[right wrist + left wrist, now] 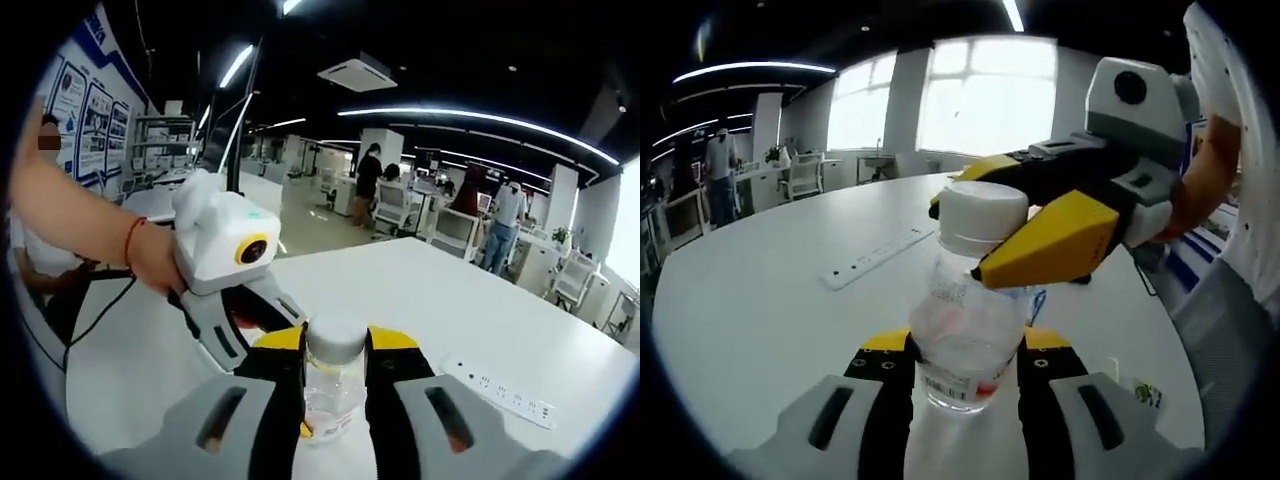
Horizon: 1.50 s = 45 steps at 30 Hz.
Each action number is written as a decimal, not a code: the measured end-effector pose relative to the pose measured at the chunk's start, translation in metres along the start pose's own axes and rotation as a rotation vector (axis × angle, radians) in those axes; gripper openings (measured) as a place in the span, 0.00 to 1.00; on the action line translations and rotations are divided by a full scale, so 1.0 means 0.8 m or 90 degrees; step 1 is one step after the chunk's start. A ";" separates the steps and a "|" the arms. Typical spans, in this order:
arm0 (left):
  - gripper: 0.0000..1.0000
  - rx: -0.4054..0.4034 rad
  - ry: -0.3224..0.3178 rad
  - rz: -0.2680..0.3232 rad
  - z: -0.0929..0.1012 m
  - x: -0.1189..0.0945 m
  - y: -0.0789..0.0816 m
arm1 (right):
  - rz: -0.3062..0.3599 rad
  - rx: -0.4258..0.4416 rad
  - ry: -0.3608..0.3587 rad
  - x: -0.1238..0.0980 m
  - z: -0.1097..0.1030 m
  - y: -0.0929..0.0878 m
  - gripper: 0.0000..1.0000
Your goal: Arrange the tabletop items into an orderly group along one side of the table until the central work area is clear of visible clutter.
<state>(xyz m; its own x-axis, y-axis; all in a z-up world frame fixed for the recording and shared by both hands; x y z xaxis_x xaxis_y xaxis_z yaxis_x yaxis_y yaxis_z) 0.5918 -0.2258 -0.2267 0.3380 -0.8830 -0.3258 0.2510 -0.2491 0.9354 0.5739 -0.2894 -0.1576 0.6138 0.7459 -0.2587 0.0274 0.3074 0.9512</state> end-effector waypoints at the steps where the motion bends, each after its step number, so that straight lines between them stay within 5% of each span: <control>1: 0.39 0.000 0.000 -0.001 0.000 0.000 0.000 | 0.000 0.000 0.001 0.000 0.000 0.000 0.20; 45: 0.42 0.001 0.009 -0.011 0.001 -0.001 -0.004 | -0.028 -0.007 -0.004 -0.004 -0.003 -0.005 0.21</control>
<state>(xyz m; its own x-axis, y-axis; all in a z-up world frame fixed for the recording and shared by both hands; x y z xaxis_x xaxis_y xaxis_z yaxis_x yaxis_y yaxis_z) 0.5899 -0.2243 -0.2294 0.3464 -0.8730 -0.3434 0.2554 -0.2645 0.9300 0.5700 -0.2919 -0.1612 0.6167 0.7283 -0.2988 0.0458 0.3457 0.9372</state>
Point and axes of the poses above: the point that each gripper's makers call its tool centre point, and the gripper's own axes: x roughly forward along the fingers, z roughly to its right, y roughly out of its top, the point moved 6 cm from there along -x, roughly backward along the fingers, and after that the axes turned 3 degrees about z, right-handed, at the moved point
